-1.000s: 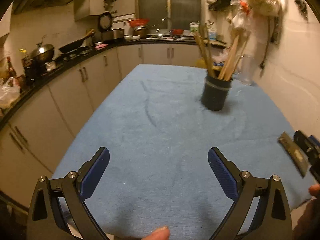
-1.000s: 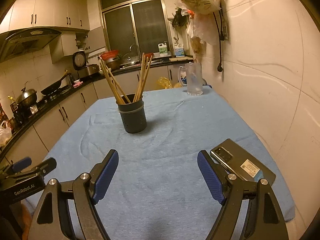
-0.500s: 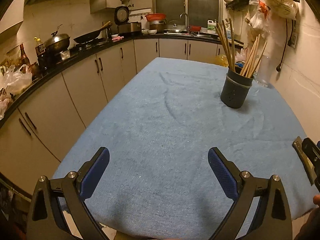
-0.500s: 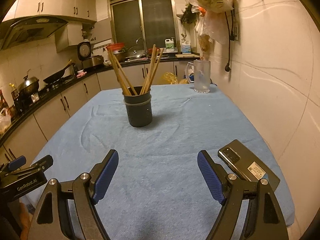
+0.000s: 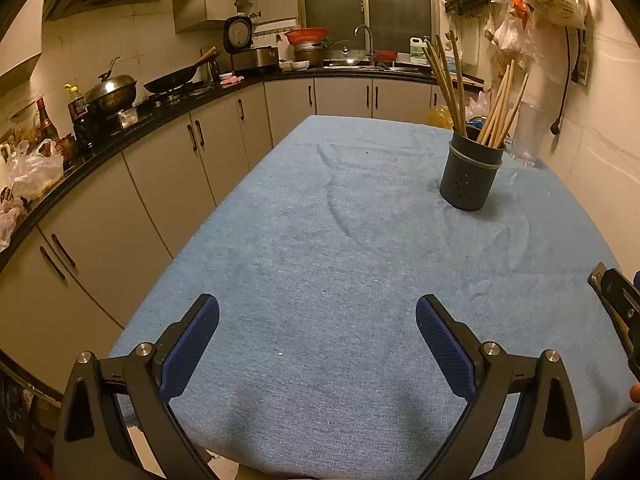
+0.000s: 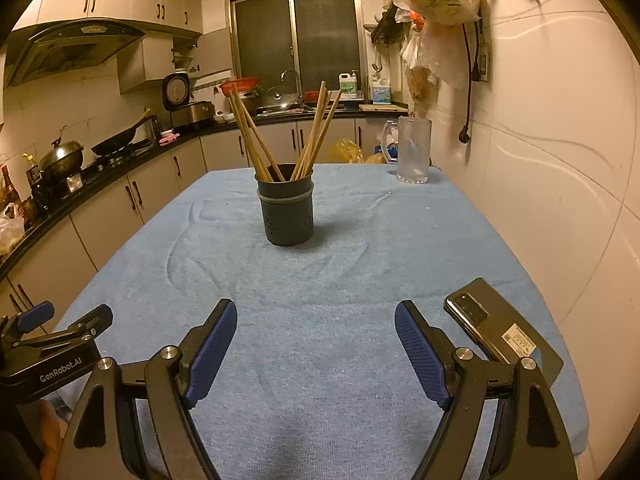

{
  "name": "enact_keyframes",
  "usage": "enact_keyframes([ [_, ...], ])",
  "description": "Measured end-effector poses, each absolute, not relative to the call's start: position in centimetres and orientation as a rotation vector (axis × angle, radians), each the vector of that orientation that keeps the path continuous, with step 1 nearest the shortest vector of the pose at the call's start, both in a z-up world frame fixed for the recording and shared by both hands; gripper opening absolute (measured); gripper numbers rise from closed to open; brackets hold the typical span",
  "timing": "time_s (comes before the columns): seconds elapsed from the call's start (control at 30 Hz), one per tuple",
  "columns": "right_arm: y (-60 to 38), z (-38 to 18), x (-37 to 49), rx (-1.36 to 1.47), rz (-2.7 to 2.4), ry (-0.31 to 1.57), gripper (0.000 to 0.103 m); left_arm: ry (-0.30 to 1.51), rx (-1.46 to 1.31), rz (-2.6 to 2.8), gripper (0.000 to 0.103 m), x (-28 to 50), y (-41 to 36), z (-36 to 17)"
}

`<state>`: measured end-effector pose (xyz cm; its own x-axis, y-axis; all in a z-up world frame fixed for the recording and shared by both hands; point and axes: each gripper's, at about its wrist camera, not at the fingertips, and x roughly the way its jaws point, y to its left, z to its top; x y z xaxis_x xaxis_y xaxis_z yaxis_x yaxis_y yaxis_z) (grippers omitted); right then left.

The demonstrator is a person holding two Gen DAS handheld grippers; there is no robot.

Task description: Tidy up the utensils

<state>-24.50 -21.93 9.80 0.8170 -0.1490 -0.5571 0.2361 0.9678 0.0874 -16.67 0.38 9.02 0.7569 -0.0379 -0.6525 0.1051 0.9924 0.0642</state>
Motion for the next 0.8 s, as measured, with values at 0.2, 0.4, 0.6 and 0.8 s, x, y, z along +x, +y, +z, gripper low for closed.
enact_keyframes([
  [0.2,-21.92,9.62,-24.28,0.153,-0.204,0.589,0.085,0.712,0.103,-0.076,0.098,-16.64,0.30,8.81],
  [0.4,-21.72,9.40,-24.14,0.150,-0.198,0.599,0.085,0.715,0.105,-0.075,0.098,-16.58,0.35,8.77],
  [0.6,-21.60,9.29,-24.09,0.145,-0.197,0.600,0.085,0.715,0.106,-0.076,0.098,-16.61,0.42,8.73],
  [0.8,-21.60,9.17,-23.96,0.147,-0.197,0.605,0.085,0.716,0.116,-0.078,0.098,-16.58,0.43,8.75],
])
